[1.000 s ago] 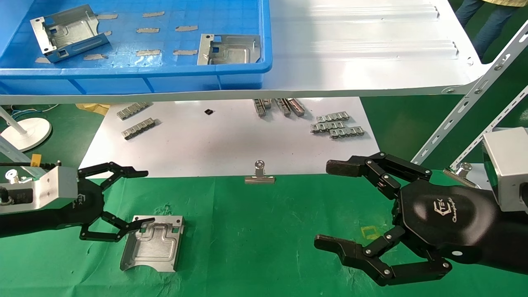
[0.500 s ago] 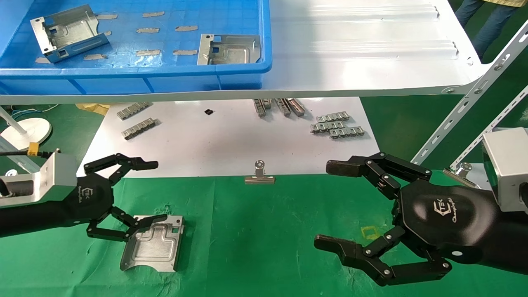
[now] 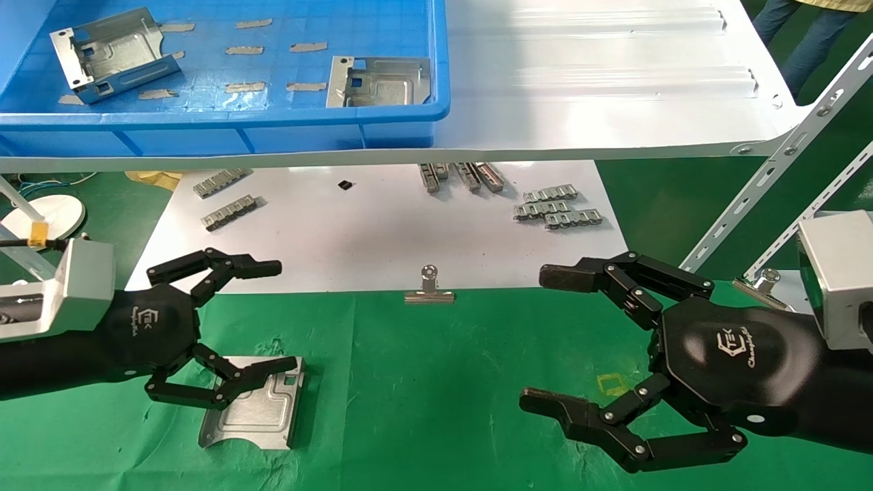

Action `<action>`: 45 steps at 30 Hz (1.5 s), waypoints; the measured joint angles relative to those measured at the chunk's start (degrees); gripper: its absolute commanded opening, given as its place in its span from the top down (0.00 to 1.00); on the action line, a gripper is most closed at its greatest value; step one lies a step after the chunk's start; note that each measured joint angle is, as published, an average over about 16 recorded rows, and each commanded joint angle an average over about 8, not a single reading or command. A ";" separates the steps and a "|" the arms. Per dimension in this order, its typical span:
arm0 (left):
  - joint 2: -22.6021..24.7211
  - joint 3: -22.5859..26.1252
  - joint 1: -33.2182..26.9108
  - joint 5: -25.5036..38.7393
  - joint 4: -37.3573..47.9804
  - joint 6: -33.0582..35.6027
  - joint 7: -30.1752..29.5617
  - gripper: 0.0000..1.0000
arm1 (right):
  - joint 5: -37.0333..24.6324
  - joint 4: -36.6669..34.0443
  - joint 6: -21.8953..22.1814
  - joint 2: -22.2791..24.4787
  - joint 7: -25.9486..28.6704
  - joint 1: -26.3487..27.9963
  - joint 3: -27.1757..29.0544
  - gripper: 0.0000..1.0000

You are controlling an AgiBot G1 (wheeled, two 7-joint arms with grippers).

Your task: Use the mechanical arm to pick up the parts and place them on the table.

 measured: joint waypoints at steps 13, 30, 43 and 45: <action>-1.87 -5.78 6.02 -3.37 -12.88 -1.36 -10.56 0.00 | 0.00 0.00 0.00 0.00 0.00 0.00 0.00 0.00; -4.15 -12.83 13.34 -7.49 -28.60 -2.99 -23.28 0.00 | 0.00 -0.01 0.00 0.00 0.00 0.00 0.00 0.00; -4.63 -14.22 14.80 -8.39 -31.60 -3.35 -25.46 0.00 | 0.00 -0.02 0.02 0.01 0.00 -0.01 0.00 0.00; -4.60 -14.14 14.72 -8.35 -31.41 -3.34 -25.36 0.00 | 0.00 -0.02 0.02 0.01 0.00 -0.01 0.00 0.00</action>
